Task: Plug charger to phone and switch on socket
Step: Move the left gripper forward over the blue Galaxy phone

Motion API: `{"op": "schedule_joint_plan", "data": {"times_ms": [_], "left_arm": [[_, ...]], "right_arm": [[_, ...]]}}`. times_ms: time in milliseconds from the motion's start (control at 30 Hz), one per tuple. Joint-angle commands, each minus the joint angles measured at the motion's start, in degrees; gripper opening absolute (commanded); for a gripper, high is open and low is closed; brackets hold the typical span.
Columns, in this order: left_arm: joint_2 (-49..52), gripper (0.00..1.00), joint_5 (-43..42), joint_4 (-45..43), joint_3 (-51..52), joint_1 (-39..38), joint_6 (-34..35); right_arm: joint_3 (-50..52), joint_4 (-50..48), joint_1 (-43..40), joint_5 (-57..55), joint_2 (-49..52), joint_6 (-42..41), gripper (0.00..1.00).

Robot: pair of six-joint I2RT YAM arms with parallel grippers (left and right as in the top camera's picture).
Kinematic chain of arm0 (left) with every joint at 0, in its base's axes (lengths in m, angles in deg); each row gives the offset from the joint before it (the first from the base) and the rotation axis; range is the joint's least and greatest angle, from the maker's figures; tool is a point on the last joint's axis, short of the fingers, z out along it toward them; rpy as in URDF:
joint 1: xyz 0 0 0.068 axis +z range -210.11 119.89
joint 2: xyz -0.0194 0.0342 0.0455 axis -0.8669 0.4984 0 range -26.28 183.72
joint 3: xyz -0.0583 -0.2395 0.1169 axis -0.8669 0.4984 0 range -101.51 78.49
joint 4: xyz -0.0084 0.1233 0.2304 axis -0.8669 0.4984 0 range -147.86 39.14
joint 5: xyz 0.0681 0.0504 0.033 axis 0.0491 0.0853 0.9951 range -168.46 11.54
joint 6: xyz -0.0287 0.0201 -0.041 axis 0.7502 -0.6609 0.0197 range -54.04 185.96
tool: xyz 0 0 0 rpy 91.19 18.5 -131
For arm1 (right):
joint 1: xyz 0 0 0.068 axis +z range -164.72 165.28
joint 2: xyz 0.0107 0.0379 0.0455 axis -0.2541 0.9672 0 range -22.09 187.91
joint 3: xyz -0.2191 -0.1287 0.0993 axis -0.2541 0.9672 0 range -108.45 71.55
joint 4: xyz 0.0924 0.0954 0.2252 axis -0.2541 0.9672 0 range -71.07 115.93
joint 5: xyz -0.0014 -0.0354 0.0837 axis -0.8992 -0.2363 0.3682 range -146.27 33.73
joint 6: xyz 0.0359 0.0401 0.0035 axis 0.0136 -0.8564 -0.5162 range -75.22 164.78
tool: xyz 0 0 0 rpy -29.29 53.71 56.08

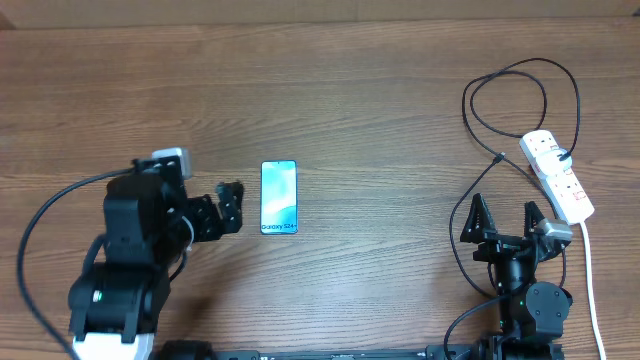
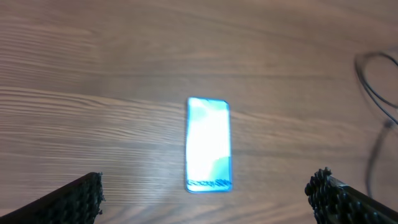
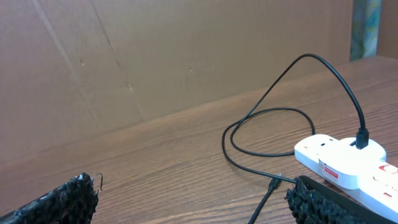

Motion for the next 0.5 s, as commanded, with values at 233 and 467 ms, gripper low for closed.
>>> {"op": "schedule_joint_plan", "data": {"times_ms": [233,467], "left_arm": [[8.61,1.0,-2.03,0.07,-1.46,0.22,0.04],[15.32,1.0,1.16,6.16,-9.7,-0.37,2.34]], "right_arm": [[0.61,-0.33,0.31,-0.17,-0.57,0.26,1.0],[0.61,-0.33,0.31,-0.17,-0.57,0.26,1.0]]}}
